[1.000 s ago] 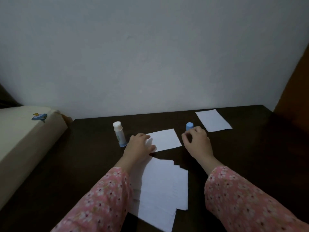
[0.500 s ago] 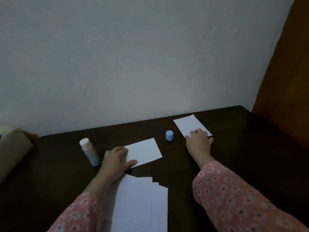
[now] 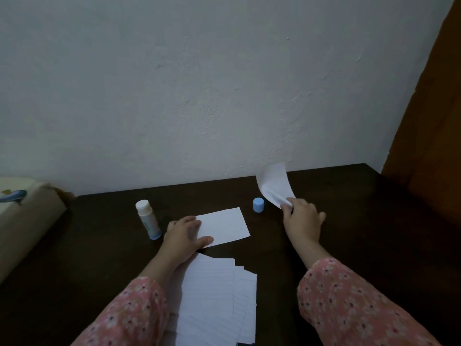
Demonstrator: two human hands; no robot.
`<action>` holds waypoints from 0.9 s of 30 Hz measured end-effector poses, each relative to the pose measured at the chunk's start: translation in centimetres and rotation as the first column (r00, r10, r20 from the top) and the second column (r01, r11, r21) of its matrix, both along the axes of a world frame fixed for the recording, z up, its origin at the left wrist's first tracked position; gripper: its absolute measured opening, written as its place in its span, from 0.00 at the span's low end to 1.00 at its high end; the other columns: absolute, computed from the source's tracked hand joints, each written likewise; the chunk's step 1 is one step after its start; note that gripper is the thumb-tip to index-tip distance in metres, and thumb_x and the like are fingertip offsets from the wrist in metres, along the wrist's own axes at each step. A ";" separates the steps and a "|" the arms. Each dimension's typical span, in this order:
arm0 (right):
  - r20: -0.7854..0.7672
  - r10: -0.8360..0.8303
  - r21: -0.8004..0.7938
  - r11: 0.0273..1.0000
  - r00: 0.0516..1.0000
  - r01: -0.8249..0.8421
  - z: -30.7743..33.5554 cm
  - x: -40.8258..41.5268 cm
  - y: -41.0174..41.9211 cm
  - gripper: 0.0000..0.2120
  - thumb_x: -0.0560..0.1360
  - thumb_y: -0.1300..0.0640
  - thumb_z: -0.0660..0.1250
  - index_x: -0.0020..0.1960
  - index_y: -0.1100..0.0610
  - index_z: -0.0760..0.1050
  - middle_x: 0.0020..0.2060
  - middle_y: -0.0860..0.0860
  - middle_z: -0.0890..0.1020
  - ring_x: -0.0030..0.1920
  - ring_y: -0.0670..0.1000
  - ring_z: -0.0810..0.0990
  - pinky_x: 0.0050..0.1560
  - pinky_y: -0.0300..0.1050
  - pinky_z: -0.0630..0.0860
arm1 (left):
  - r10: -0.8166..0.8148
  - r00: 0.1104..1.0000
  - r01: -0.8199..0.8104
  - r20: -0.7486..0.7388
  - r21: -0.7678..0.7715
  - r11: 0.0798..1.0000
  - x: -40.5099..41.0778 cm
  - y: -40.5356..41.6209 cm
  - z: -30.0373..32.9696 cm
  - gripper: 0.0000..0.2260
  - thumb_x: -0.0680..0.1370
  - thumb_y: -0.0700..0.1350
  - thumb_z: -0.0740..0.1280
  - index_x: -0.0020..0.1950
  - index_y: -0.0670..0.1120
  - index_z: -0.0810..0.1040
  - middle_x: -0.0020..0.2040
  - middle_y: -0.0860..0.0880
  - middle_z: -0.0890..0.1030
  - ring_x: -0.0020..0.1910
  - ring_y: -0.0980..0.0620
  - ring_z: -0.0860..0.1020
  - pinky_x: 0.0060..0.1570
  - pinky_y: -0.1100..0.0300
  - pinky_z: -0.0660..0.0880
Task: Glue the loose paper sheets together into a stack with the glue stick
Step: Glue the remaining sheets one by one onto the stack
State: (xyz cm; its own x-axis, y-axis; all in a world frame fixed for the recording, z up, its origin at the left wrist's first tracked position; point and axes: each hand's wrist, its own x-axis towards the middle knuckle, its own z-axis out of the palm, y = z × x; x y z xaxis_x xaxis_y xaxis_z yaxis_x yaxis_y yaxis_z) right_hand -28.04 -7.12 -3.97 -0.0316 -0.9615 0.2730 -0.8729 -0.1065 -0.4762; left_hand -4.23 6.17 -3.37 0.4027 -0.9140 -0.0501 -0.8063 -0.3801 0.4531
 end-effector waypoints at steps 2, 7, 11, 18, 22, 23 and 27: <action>0.097 0.043 -0.105 0.994 0.994 -0.033 0.6 0.8 0.9 0.14 0.80 0.49 0.60 0.64 0.49 0.74 0.58 0.47 0.78 0.57 0.49 0.74 0.58 0.49 0.65 | -0.004 0.999 0.004 -0.035 -0.017 1.000 0.2 0.2 0.0 0.29 0.72 0.60 0.71 0.70 0.52 0.71 0.73 0.55 0.66 0.72 0.48 0.59 0.70 0.46 0.62; 0.005 0.367 -0.166 0.918 0.930 -0.361 1.3 4.5 3.6 0.15 0.79 0.47 0.61 0.64 0.45 0.75 0.65 0.43 0.73 0.63 0.47 0.69 0.55 0.46 0.59 | 0.021 0.968 -0.082 -0.250 -0.233 0.969 0.7 0.8 -0.2 0.20 0.72 0.53 0.73 0.62 0.50 0.79 0.68 0.56 0.71 0.70 0.52 0.63 0.69 0.49 0.64; 0.053 0.464 -0.076 0.885 0.884 -0.460 0.7 6.0 4.0 0.13 0.79 0.47 0.63 0.62 0.44 0.77 0.67 0.44 0.68 0.64 0.48 0.69 0.57 0.46 0.60 | 0.070 0.892 -0.255 -0.446 -0.372 0.893 0.8 1.5 1.1 0.13 0.82 0.50 0.59 0.60 0.48 0.79 0.60 0.53 0.78 0.62 0.54 0.73 0.60 0.60 0.67; 0.350 0.615 0.074 0.734 0.706 -0.676 1.3 6.3 4.2 0.14 0.78 0.57 0.67 0.62 0.48 0.77 0.69 0.45 0.60 0.59 0.42 0.65 0.61 0.36 0.63 | 0.063 0.741 -0.361 -0.669 -0.318 0.876 0.3 2.5 3.1 0.11 0.77 0.49 0.68 0.59 0.52 0.76 0.52 0.53 0.81 0.50 0.57 0.80 0.47 0.63 0.76; 0.468 0.541 0.129 0.740 0.699 -0.660 1.2 6.4 4.3 0.27 0.76 0.56 0.69 0.71 0.44 0.65 0.61 0.46 0.69 0.53 0.43 0.73 0.56 0.38 0.72 | 0.143 0.695 -0.446 -0.705 -0.267 0.855 -0.1 2.4 2.4 0.12 0.76 0.45 0.69 0.58 0.52 0.75 0.51 0.54 0.80 0.49 0.56 0.79 0.49 0.59 0.78; 0.493 0.512 0.140 0.752 0.704 -0.644 1.2 6.5 4.2 0.28 0.76 0.56 0.69 0.73 0.45 0.63 0.55 0.45 0.72 0.48 0.44 0.75 0.50 0.36 0.72 | 0.157 0.685 -0.462 -0.712 -0.258 0.849 0.0 2.4 2.3 0.13 0.76 0.45 0.70 0.59 0.52 0.74 0.50 0.54 0.80 0.49 0.56 0.79 0.48 0.59 0.78; 0.530 0.413 0.174 0.802 0.741 -0.572 1.1 6.9 3.5 0.31 0.76 0.62 0.69 0.74 0.49 0.62 0.51 0.47 0.74 0.41 0.46 0.75 0.46 0.38 0.74 | 0.206 0.641 -0.533 -0.739 -0.236 0.812 0.1 1.9 1.8 0.16 0.74 0.43 0.72 0.60 0.49 0.73 0.48 0.51 0.80 0.46 0.55 0.79 0.43 0.60 0.77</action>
